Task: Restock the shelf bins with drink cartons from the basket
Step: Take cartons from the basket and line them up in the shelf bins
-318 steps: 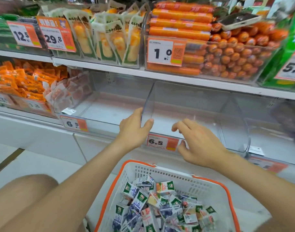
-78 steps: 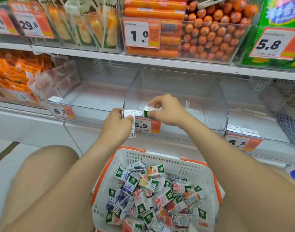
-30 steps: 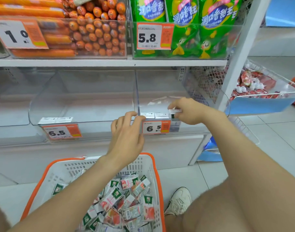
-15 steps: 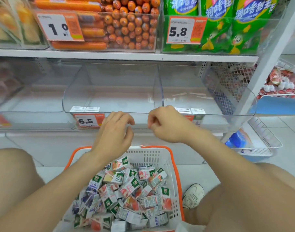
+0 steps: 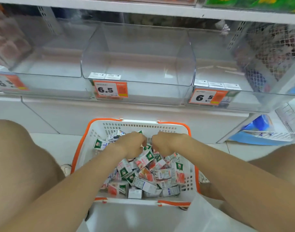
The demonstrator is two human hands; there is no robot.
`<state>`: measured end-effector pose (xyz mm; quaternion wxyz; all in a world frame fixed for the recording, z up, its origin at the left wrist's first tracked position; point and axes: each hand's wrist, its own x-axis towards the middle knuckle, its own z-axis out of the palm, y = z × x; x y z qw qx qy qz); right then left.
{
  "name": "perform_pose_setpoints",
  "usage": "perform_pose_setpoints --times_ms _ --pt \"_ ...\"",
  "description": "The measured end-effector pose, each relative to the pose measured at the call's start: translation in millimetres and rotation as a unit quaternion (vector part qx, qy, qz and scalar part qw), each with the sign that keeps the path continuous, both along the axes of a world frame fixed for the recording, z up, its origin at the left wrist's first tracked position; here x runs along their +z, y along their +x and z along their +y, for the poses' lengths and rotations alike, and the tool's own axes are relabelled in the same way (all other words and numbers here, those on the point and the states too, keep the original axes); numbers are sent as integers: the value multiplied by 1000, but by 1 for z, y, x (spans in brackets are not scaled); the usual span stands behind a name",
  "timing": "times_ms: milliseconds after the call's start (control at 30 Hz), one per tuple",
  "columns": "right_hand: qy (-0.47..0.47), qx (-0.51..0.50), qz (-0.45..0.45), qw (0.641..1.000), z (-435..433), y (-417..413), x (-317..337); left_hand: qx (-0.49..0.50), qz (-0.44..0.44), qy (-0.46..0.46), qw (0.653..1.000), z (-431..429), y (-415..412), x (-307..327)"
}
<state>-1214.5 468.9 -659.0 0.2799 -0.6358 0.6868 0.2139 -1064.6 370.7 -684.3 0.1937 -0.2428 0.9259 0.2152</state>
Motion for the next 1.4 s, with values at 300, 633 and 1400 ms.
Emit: perform_pose_setpoints --times_ms 300,633,1400 --pt "58 -51 57 995 39 -56 -81 -76 -142 168 972 46 -2 -44" --pt "9 68 163 984 53 -55 -104 -81 -214 197 953 61 8 -59" --pt "-285 -103 -117 946 19 -17 129 357 272 330 831 -3 37 90"
